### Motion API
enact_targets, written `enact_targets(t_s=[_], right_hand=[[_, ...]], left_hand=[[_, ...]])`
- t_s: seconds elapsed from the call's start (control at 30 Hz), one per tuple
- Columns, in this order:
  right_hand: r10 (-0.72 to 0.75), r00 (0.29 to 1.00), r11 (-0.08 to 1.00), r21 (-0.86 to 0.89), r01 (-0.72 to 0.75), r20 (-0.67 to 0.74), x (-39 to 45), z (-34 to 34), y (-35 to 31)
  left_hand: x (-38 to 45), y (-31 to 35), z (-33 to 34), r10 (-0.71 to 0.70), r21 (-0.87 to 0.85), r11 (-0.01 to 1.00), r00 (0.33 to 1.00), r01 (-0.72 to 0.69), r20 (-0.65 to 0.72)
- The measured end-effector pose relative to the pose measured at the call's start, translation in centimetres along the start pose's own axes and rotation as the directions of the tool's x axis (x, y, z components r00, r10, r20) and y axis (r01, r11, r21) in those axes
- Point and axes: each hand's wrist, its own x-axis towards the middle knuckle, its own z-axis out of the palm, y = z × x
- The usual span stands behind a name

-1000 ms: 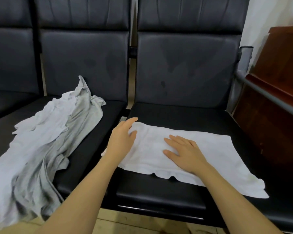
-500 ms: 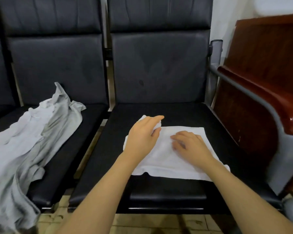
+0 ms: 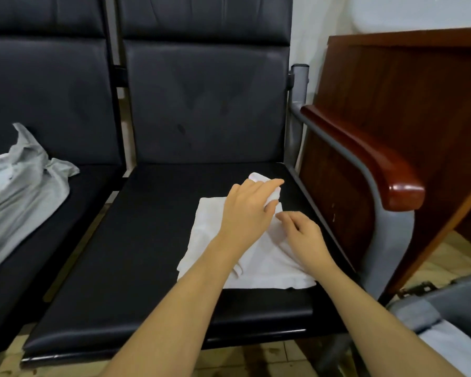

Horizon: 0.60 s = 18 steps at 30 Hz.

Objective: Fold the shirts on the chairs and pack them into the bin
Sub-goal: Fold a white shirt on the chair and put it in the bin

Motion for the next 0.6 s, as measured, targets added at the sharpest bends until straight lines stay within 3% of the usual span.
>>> enact_targets(t_s=[0.07,0.17,0.27,0.43,0.6], right_hand=[[0.019,0.996,0.997,0.076,-0.013,-0.083,0.1,-0.2,0.2],[0.046,0.985,0.998,0.059,-0.037,-0.165,0.8,-0.1,0.7],[0.057,0.983,0.996,-0.057,-0.068,-0.172,1.8,0.5,1.1],[0.067,0.983,0.962,-0.251,-0.109,-0.168,3.7,1.1,0.8],[0.189,0.971,0.871,-0.431,-0.236,-0.150,5.4,1.5,0.7]], left_hand=[[-0.1,0.0,0.7,-0.045,0.029,0.999,0.996,0.042,0.082],[-0.7,-0.8,0.7,-0.161,0.057,0.987,0.973,0.153,0.165],[-1.5,-2.7,0.0,-0.278,0.109,0.960,0.925,0.258,0.258],[-1.7,-5.1,-0.5,-0.330,0.214,0.941,0.855,0.263,0.400],[-0.9,-7.0,-0.3,-0.400,0.245,0.913,0.826,0.325,0.396]])
